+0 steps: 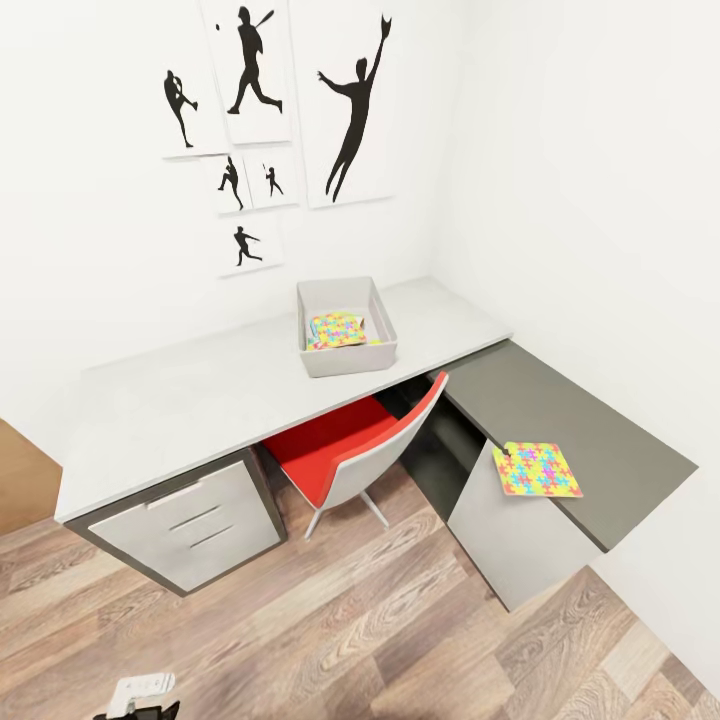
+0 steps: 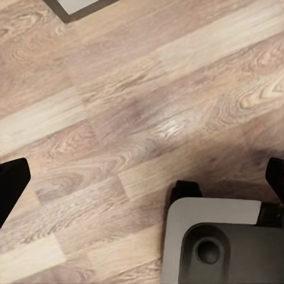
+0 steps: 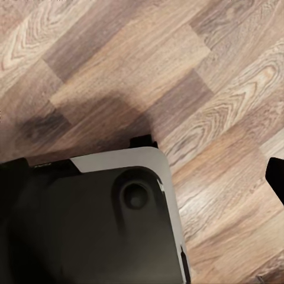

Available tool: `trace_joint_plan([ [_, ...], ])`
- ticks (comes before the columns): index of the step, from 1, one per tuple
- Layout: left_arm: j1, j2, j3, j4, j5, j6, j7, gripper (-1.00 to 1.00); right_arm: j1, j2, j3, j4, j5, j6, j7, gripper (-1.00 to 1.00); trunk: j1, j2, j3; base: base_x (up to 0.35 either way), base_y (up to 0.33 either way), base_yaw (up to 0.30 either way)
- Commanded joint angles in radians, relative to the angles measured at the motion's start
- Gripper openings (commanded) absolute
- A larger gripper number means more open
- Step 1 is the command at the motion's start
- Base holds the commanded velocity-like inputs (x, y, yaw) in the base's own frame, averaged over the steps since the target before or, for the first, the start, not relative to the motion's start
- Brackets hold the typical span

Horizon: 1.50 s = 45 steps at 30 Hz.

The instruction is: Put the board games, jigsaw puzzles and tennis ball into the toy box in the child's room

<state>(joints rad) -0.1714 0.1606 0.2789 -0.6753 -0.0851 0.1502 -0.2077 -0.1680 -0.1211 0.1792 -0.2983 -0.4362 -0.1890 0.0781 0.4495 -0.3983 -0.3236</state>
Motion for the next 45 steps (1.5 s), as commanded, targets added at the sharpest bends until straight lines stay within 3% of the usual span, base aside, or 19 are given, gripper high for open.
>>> trace_joint_plan([
  [1, -0.002, -0.004, 0.006, 0.0, -0.009, 0.004, -0.005, 1.0, -0.001, -0.001, 0.006, 0.001, -0.013, -0.004, 0.003, 1.0, 0.001, -0.002, -0.001, 0.0, 0.0, -0.005],
  [9, -0.01, -0.023, 0.005, 0.012, -0.008, -0.008, 0.008, 1.0, -0.001, 0.003, 0.0, -0.001, -0.037, -0.007, 0.002, 1.0, 0.001, -0.002, 0.008, 0.0, 0.0, -0.081],
  [18, -0.011, -0.02, 0.01, 0.064, -0.005, -0.019, 0.01, 1.0, -0.001, 0.008, -0.003, 0.0, -0.042, -0.008, 0.002, 1.0, 0.001, -0.002, 0.022, 0.03, 0.0, -0.138],
  [27, -0.011, -0.02, 0.012, 0.158, 0.0, -0.121, 0.01, 1.0, -0.001, 0.018, -0.001, -0.001, -0.041, -0.009, 0.002, 1.0, 0.001, -0.002, 0.036, 0.194, 0.0, -0.128],
  [45, -0.011, -0.02, 0.012, 0.168, -0.002, -0.143, 0.01, 1.0, -0.001, 0.026, 0.0, -0.001, -0.04, -0.01, -0.018, 1.0, 0.001, -0.002, 0.065, 0.025, 0.0, -0.058],
])
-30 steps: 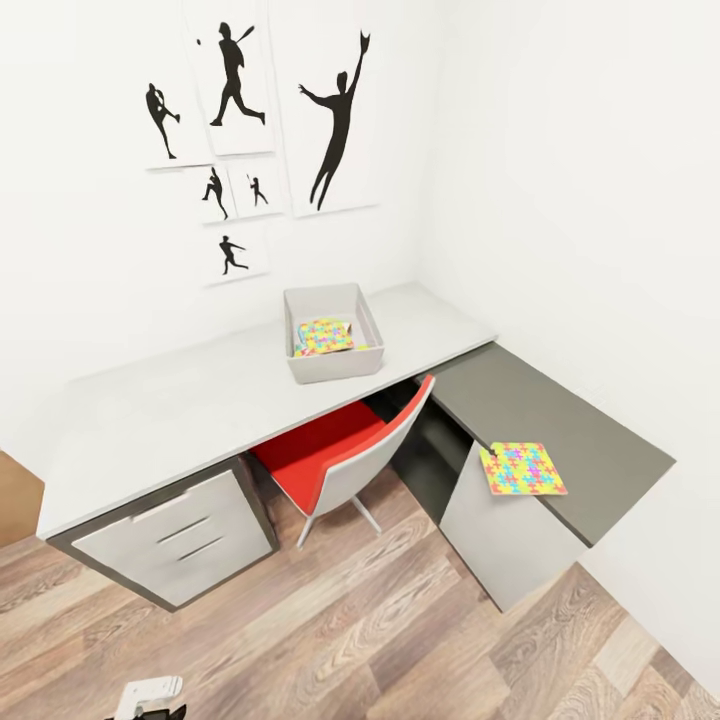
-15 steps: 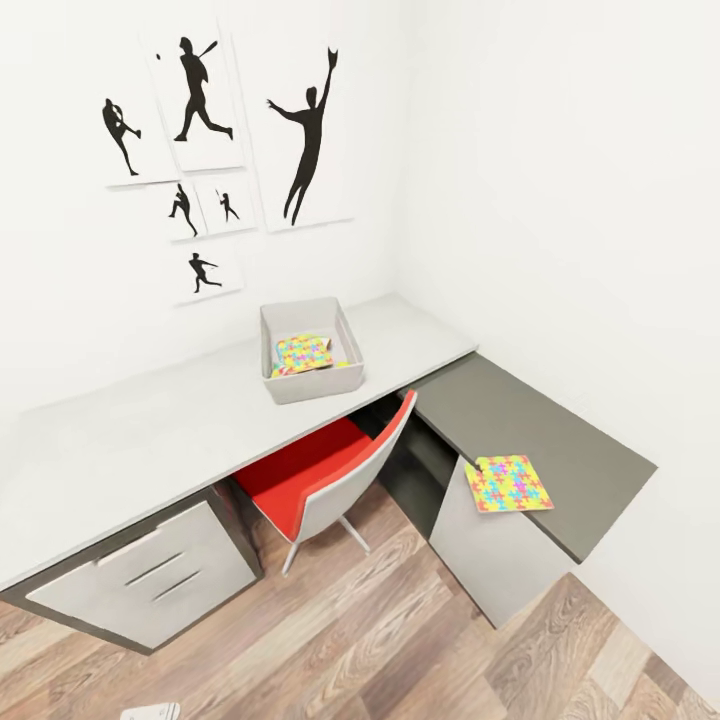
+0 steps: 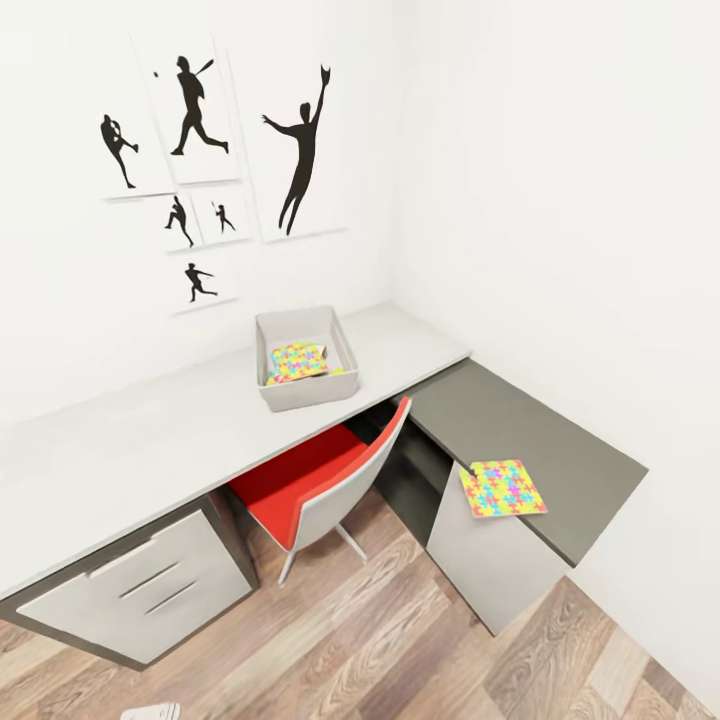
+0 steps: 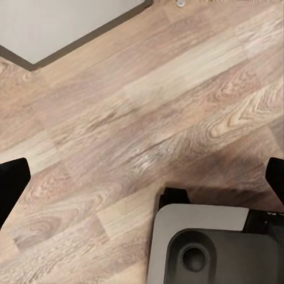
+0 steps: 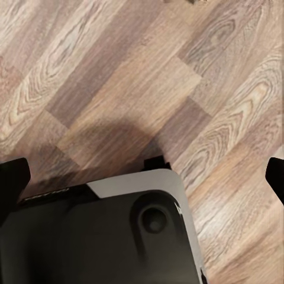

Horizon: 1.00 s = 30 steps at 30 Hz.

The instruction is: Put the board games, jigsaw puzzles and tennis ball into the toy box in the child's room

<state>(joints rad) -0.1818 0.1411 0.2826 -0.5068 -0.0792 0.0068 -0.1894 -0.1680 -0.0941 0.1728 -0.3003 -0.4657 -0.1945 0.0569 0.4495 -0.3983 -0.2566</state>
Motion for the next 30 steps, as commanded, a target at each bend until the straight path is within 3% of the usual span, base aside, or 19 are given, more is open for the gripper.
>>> trace_joint_plan([
  [1, -0.001, -0.001, 0.008, 0.0, -0.008, 0.001, -0.008, 1.0, -0.001, 0.003, 0.006, 0.001, -0.01, -0.006, 0.0, 1.0, 0.001, -0.002, 0.0, 0.001, 0.0, -0.009],
  [30, -0.001, 0.0, 0.007, 0.002, -0.011, 0.0, -0.008, 1.0, -0.001, 0.015, 0.007, 0.004, -0.011, -0.025, -0.008, 1.0, 0.001, -0.002, 0.047, 0.0, 0.0, -0.001],
])
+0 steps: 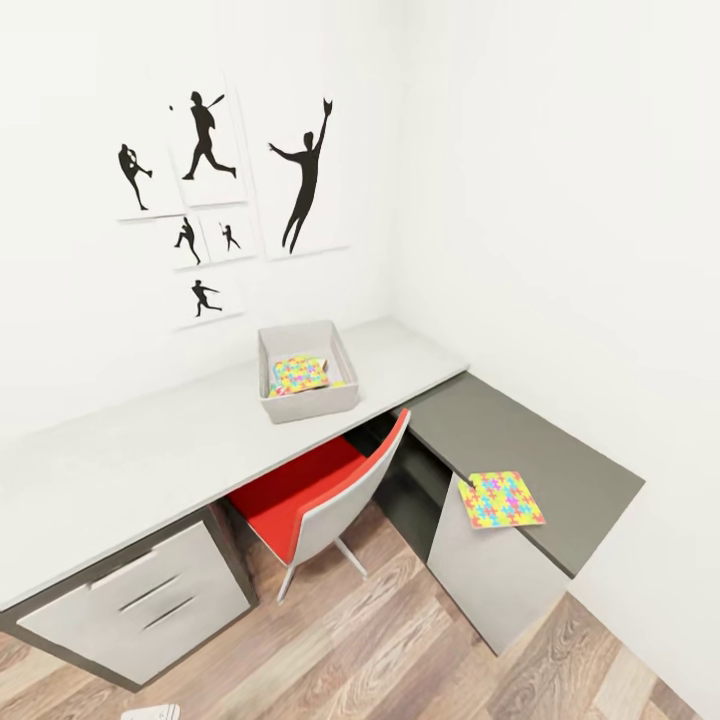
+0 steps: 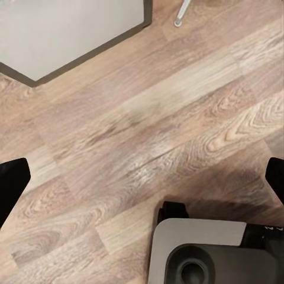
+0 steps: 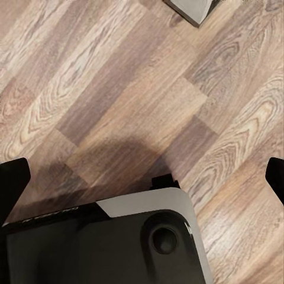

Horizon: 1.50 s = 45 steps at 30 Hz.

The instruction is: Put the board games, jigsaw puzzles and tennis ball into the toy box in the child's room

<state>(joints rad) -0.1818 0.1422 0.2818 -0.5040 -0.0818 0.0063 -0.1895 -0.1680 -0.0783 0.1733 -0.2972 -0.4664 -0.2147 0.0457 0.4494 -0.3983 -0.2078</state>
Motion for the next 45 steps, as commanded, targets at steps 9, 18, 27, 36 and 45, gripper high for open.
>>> trace_joint_plan([
  [9, -0.001, 0.0, 0.008, -0.001, -0.006, 0.0, -0.008, 1.0, -0.001, -0.001, 0.005, 0.0, -0.011, -0.005, 0.003, 1.0, 0.001, -0.002, 0.013, 0.0, 0.0, 0.0],
  [18, -0.001, 0.0, 0.008, -0.001, -0.005, 0.0, -0.008, 1.0, -0.001, -0.001, 0.005, 0.0, -0.011, -0.005, 0.003, 1.0, 0.001, -0.002, 0.027, 0.0, 0.0, 0.0],
  [27, -0.001, 0.001, 0.009, -0.001, -0.005, -0.001, -0.008, 1.0, -0.001, -0.001, 0.006, 0.0, -0.011, -0.005, 0.003, 1.0, 0.001, -0.002, 0.042, 0.0, 0.0, 0.0],
  [36, -0.001, 0.001, 0.01, -0.001, -0.005, -0.001, -0.008, 1.0, -0.001, 0.0, 0.006, 0.0, -0.011, -0.005, 0.003, 1.0, 0.001, -0.002, 0.057, 0.0, 0.0, 0.0],
  [45, -0.001, 0.002, 0.01, -0.001, -0.004, -0.002, -0.008, 1.0, -0.001, 0.0, 0.006, 0.001, -0.012, -0.005, 0.002, 1.0, 0.001, -0.002, 0.071, 0.0, 0.0, 0.0],
])
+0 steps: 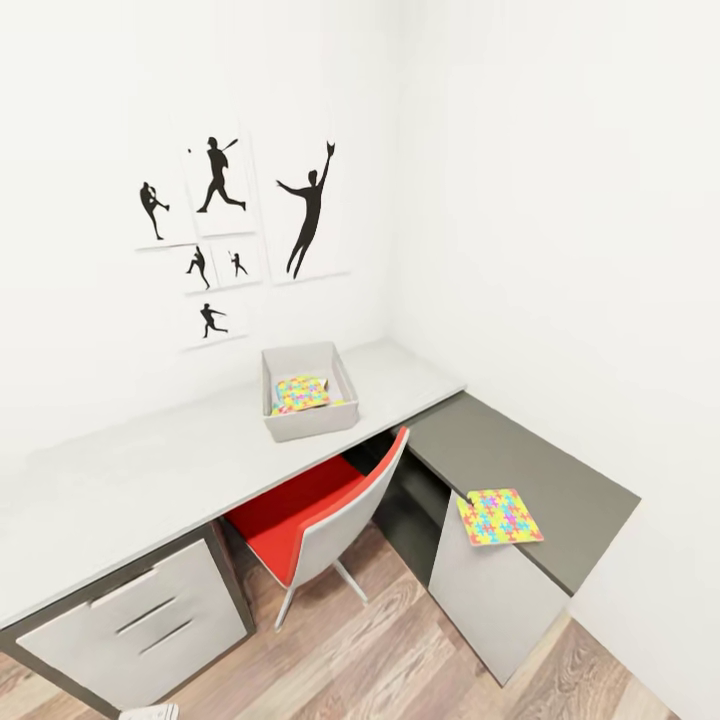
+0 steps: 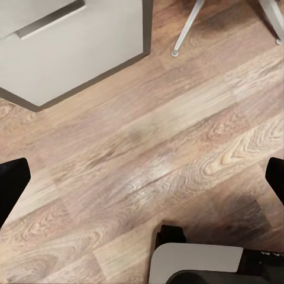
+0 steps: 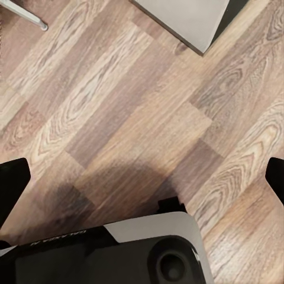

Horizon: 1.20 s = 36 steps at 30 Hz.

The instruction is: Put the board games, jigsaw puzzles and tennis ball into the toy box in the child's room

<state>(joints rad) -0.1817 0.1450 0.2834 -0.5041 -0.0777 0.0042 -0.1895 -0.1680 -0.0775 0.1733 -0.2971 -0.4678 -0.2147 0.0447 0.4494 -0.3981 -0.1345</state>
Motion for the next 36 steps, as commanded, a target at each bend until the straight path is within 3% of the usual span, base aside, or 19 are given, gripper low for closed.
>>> trace_joint_plan([
  [1, -0.001, -0.001, 0.008, -0.001, -0.008, 0.0, -0.008, 1.0, -0.001, -0.001, 0.006, 0.001, -0.011, -0.005, 0.003, 1.0, 0.001, -0.002, 0.0, 0.0, 0.0, 0.0],
  [36, -0.001, -0.003, 0.008, -0.001, -0.012, 0.0, -0.008, 1.0, -0.001, 0.01, 0.006, 0.003, -0.009, -0.005, -0.023, 1.0, 0.001, -0.002, 0.054, 0.0, 0.0, 0.0],
])
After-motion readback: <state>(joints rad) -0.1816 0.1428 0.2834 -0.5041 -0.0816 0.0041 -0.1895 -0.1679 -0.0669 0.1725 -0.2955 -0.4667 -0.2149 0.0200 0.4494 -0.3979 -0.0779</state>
